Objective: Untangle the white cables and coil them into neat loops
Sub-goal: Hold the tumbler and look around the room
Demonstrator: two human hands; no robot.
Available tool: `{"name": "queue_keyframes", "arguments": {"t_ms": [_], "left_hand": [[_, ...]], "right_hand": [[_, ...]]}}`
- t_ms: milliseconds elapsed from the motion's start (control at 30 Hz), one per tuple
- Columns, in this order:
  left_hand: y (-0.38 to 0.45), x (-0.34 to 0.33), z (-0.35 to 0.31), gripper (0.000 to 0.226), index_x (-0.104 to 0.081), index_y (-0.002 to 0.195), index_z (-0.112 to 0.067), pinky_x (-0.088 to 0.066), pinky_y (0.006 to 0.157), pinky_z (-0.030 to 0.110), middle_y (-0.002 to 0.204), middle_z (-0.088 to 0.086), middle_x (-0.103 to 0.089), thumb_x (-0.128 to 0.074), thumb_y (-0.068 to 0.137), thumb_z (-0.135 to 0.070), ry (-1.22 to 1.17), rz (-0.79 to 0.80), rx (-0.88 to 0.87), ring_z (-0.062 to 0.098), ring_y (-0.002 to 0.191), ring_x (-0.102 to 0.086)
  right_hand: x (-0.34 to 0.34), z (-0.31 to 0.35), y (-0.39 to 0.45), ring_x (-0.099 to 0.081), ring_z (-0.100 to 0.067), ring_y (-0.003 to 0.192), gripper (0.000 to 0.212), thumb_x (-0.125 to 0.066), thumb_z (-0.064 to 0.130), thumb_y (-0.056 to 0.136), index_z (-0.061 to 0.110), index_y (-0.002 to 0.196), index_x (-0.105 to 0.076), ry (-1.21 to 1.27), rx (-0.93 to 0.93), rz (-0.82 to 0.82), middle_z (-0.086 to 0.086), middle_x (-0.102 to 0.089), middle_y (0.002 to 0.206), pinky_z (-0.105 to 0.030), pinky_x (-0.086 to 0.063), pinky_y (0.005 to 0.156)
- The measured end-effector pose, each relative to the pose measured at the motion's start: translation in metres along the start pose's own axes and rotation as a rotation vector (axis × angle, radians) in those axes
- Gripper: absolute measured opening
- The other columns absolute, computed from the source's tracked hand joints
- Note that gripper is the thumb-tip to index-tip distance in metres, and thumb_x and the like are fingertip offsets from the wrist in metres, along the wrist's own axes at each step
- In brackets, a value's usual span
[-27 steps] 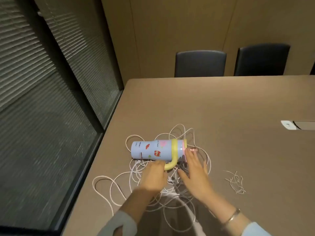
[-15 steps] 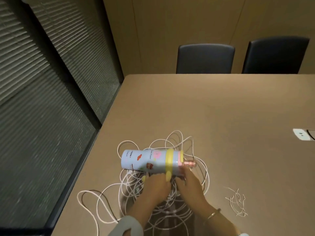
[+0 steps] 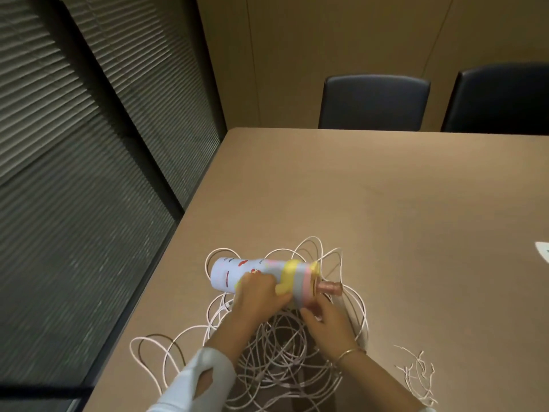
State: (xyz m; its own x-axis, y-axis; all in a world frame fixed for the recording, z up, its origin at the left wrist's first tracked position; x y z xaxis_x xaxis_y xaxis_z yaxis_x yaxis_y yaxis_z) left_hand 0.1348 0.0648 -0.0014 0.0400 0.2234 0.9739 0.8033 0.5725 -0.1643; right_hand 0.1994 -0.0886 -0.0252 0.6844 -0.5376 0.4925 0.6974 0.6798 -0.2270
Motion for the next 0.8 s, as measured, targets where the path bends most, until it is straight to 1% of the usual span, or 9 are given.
{"name": "queue_keyframes", "arguments": {"t_ms": [133, 233, 300, 367, 467, 533, 600, 667, 800], "left_hand": [[0.007, 0.03, 0.017, 0.072, -0.068, 0.075, -0.011, -0.04, 0.062, 0.033, 0.078, 0.01, -0.071, -0.041, 0.072, -0.078, -0.048, -0.114, 0.041, 0.029, 0.077, -0.065], [0.001, 0.057, 0.028, 0.066, -0.067, 0.069, -0.01, -0.045, 0.057, 0.034, 0.066, 0.01, -0.065, -0.059, 0.071, -0.075, -0.186, -0.103, 0.169, 0.029, 0.07, -0.064], [-0.013, 0.077, 0.035, 0.065, -0.053, 0.051, -0.013, -0.032, 0.047, 0.031, 0.049, 0.004, -0.049, -0.064, 0.064, -0.076, -0.297, -0.17, 0.202, 0.021, 0.055, -0.052], [-0.028, 0.093, 0.043, 0.066, -0.034, 0.042, -0.016, -0.018, 0.042, 0.026, 0.041, -0.001, -0.03, -0.064, 0.058, -0.073, -0.45, -0.251, 0.191, 0.015, 0.044, -0.031], [-0.051, 0.108, 0.055, 0.068, -0.039, 0.044, -0.013, -0.019, 0.045, 0.027, 0.041, 0.0, -0.03, -0.075, 0.058, -0.068, -0.763, -0.294, 0.195, 0.014, 0.043, -0.027], [-0.066, 0.112, 0.056, 0.059, -0.042, 0.043, -0.012, -0.02, 0.046, 0.026, 0.042, 0.004, -0.034, -0.082, 0.069, -0.048, -0.954, -0.283, 0.203, 0.017, 0.041, -0.028], [-0.081, 0.115, 0.052, 0.06, -0.036, 0.039, -0.018, -0.018, 0.046, 0.025, 0.043, 0.004, -0.03, -0.082, 0.073, -0.036, -1.095, -0.252, 0.169, 0.016, 0.041, -0.023], [-0.095, 0.116, 0.047, 0.063, -0.033, 0.037, -0.022, -0.018, 0.046, 0.023, 0.042, 0.003, -0.027, -0.083, 0.069, -0.042, -1.16, -0.203, 0.115, 0.015, 0.04, -0.022], [-0.114, 0.111, 0.035, 0.058, -0.044, 0.041, -0.011, -0.027, 0.047, 0.026, 0.037, 0.005, -0.033, -0.079, 0.055, -0.055, -1.294, -0.045, 0.087, 0.017, 0.038, -0.034]], "right_hand": [[0.002, 0.01, 0.001, -0.06, -0.01, 0.085, 0.013, -0.063, 0.009, 0.089, 0.018, 0.098, -0.064, 0.059, 0.05, -0.054, 0.001, -0.066, 0.092, -0.004, -0.039, 0.067], [0.01, 0.033, -0.003, -0.059, -0.005, 0.082, 0.012, -0.062, 0.008, 0.09, 0.019, 0.088, -0.067, 0.137, 0.157, -0.255, 0.004, -0.066, 0.087, -0.015, -0.045, 0.068], [0.018, 0.05, -0.008, -0.058, -0.006, 0.075, 0.014, -0.061, 0.014, 0.092, 0.024, 0.083, -0.064, 0.159, 0.25, -0.409, 0.007, -0.063, 0.081, -0.019, -0.046, 0.063], [0.024, 0.059, -0.014, -0.053, -0.009, 0.065, 0.015, -0.056, 0.029, 0.092, 0.03, 0.078, -0.057, 0.189, 0.293, -0.51, 0.007, -0.057, 0.072, -0.021, -0.042, 0.057], [0.025, 0.062, -0.021, -0.051, -0.015, 0.063, 0.032, -0.046, 0.057, 0.081, 0.026, 0.087, -0.053, 0.34, 0.167, -0.483, 0.001, -0.053, 0.07, -0.025, -0.041, 0.056], [0.024, 0.062, -0.024, -0.056, -0.015, 0.074, 0.04, -0.045, 0.058, 0.078, 0.026, 0.1, -0.054, 0.44, 0.068, -0.428, -0.002, -0.059, 0.083, -0.017, -0.041, 0.06], [0.026, 0.065, -0.029, -0.057, -0.013, 0.078, 0.042, -0.043, 0.052, 0.081, 0.023, 0.108, -0.056, 0.499, 0.044, -0.384, -0.001, -0.062, 0.09, -0.014, -0.04, 0.063], [0.028, 0.068, -0.036, -0.05, -0.014, 0.063, 0.042, -0.042, 0.05, 0.085, 0.016, 0.104, -0.058, 0.559, 0.083, -0.324, -0.001, -0.057, 0.076, -0.02, -0.04, 0.056], [0.042, 0.073, -0.06, -0.035, -0.014, 0.051, 0.051, -0.042, 0.055, 0.091, 0.008, 0.072, -0.047, 0.636, 0.209, -0.315, -0.001, -0.039, 0.054, -0.022, -0.031, 0.049]]}}
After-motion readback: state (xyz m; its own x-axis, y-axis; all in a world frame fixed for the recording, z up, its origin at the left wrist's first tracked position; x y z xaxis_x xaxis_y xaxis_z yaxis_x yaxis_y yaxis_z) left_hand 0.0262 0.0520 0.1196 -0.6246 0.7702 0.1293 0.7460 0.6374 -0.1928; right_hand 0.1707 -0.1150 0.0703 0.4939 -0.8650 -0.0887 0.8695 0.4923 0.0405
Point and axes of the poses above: each hand's wrist, its own y-axis towards the middle knuckle, its own x-axis out of the back of the hand, z = x × y, the point moved 3 cm from there along y, towards the middle knuckle
